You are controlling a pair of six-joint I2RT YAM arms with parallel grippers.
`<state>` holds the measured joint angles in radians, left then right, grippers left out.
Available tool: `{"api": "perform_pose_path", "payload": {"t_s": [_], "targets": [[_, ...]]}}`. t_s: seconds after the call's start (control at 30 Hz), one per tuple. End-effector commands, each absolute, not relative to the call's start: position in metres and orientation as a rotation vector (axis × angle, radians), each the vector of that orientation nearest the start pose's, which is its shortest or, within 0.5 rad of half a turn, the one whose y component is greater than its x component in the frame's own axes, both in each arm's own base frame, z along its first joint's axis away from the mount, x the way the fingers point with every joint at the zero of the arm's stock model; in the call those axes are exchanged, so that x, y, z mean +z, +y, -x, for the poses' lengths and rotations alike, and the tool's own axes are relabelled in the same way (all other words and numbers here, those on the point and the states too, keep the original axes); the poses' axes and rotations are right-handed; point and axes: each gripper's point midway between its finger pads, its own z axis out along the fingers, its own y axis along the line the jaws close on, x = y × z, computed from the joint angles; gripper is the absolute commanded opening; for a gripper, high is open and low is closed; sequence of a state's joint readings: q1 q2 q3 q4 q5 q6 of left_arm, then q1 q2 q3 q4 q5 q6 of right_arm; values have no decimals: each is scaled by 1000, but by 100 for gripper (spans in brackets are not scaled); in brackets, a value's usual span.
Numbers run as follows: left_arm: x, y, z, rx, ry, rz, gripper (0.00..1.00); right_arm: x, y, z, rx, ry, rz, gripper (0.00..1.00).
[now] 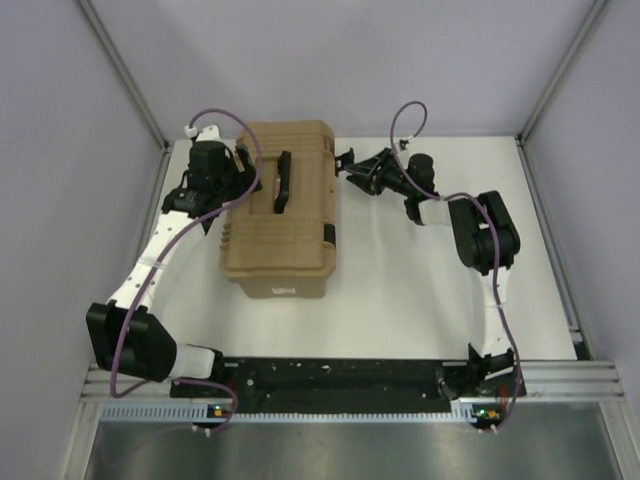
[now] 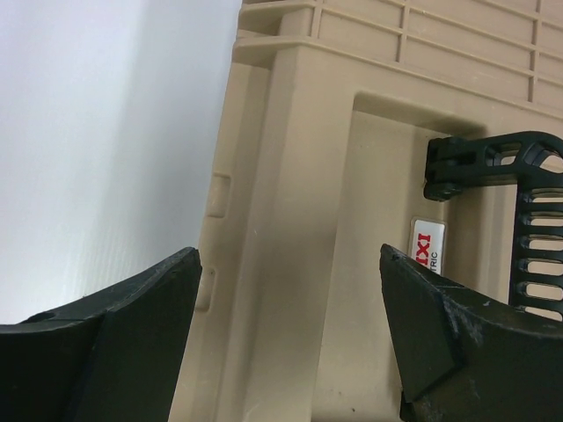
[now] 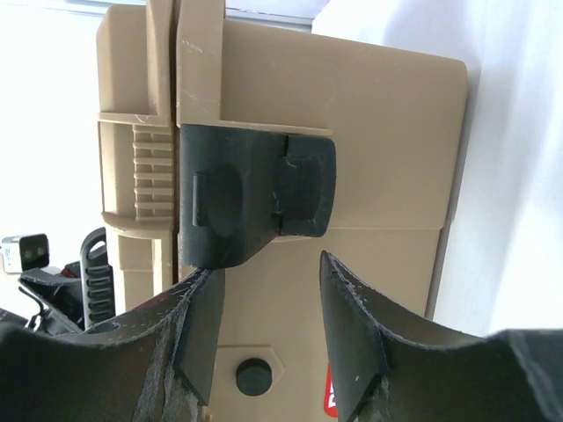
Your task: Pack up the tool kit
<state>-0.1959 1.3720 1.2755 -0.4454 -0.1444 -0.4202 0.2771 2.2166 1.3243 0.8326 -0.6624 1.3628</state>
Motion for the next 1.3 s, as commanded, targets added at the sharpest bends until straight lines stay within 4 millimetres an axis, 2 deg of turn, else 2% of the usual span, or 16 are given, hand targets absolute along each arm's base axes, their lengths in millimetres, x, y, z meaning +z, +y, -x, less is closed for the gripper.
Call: {"api": "perform_pose_path", "payload": {"t_s": [0.0,0.07,0.27,0.33,0.43,0.57,0.67,0.73,0.87,1.1,1.27], "targets": [[259,-70,-416,-231,2030,337,86,158,282,-517,1693,1802,-462,47],[258,-69,-417,-224,2030,341,86,144,281,-510,1676,1828,-493,47],[252,-68,-421,-218,2040,344,86,124,279,-502,1627,1882,-506,43],[251,-68,-422,-218,2038,346,86,119,279,-506,1618,1887,-506,42],[249,-70,-422,-227,2046,340,86,123,284,-519,1635,1869,-491,41],[248,-70,-422,-229,2048,336,86,137,292,-537,1682,1814,-461,44],[246,-71,-422,-228,2053,334,86,154,299,-540,1773,1732,-410,48],[246,-70,-422,-229,2053,334,86,174,305,-535,1842,1651,-332,50],[248,-71,-423,-229,2051,330,86,196,313,-519,1917,1578,-238,53],[250,-70,-421,-230,2049,330,85,211,317,-504,1935,1553,-224,54],[251,-71,-422,-234,2047,326,85,213,317,-505,1875,1599,-225,52]]}}
